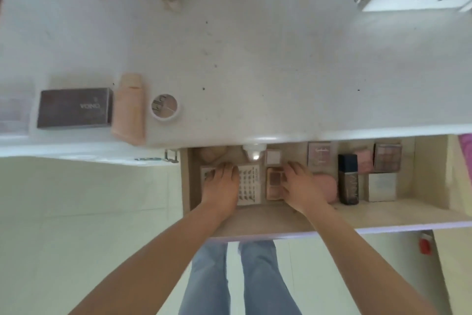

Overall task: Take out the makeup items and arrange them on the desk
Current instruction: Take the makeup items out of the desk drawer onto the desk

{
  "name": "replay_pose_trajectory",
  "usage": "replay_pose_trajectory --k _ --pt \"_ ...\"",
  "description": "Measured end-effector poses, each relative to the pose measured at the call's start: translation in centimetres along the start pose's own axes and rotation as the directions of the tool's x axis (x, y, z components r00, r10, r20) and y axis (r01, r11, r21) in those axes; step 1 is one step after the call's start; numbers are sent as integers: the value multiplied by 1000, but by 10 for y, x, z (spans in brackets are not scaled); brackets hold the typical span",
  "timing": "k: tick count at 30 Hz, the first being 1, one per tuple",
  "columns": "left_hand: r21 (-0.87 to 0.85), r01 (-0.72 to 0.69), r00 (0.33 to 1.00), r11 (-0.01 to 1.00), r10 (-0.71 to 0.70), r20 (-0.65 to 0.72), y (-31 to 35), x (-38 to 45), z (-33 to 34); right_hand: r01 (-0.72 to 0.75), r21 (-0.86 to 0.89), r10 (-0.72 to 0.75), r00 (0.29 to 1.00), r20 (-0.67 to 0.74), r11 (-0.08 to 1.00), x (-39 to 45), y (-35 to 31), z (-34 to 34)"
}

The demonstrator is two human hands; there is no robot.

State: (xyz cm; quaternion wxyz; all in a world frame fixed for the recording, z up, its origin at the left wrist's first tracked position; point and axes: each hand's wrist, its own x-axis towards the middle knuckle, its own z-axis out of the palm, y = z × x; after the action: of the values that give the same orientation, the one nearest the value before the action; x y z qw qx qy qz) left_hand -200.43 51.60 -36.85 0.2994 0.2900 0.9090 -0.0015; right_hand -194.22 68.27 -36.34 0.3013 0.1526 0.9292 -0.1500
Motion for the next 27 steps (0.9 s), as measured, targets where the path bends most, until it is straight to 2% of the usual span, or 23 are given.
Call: replay_pose_trajectory --k 4,9,13,16,17,18,19,20,22,24,26,27 --pt "58 118 993 991 -118 2 3 4 4 -33 16 33 999 1 999 3 7 14" --pt "163 144 986 976 -156 58 4 19 -14 69 -125 -74 997 -33 990 3 20 3" --pt "201 64 996 977 -77 54 2 15 -26 205 -148 -202 979 36 967 -8 25 -12" --pt "122 -48 998 991 44 36 1 -11 -29 227 -133 -221 973 63 965 -26 31 -23" --pt "73 -95 995 993 97 -24 0 -21 -32 220 -81 -217 975 41 972 -33 32 -30" --pt "16 -147 978 989 147 -151 -1 -32 -36 214 2 -214 977 8 977 -39 32 -39" --pt "-47 -157 959 986 141 -247 -3 -43 -40 206 103 -204 978 -32 973 -46 31 -50" --pt "-150 -155 922 976 88 -377 -4 -53 -46 199 210 -186 979 -82 957 -52 30 -63" --pt "-438 -109 855 892 -141 -500 -7 -67 -66 211 395 -143 971 -193 894 -57 20 -89" --pt "-675 -85 796 733 -357 -488 -6 -71 -91 237 583 -65 952 -300 777 -54 6 -111" --pt "-788 -119 703 604 -509 -497 -9 -63 -110 268 716 1 936 -351 645 -43 -10 -129" --pt "-818 -131 684 560 -546 -484 -12 -57 -119 288 743 26 925 -379 604 -35 -17 -135"
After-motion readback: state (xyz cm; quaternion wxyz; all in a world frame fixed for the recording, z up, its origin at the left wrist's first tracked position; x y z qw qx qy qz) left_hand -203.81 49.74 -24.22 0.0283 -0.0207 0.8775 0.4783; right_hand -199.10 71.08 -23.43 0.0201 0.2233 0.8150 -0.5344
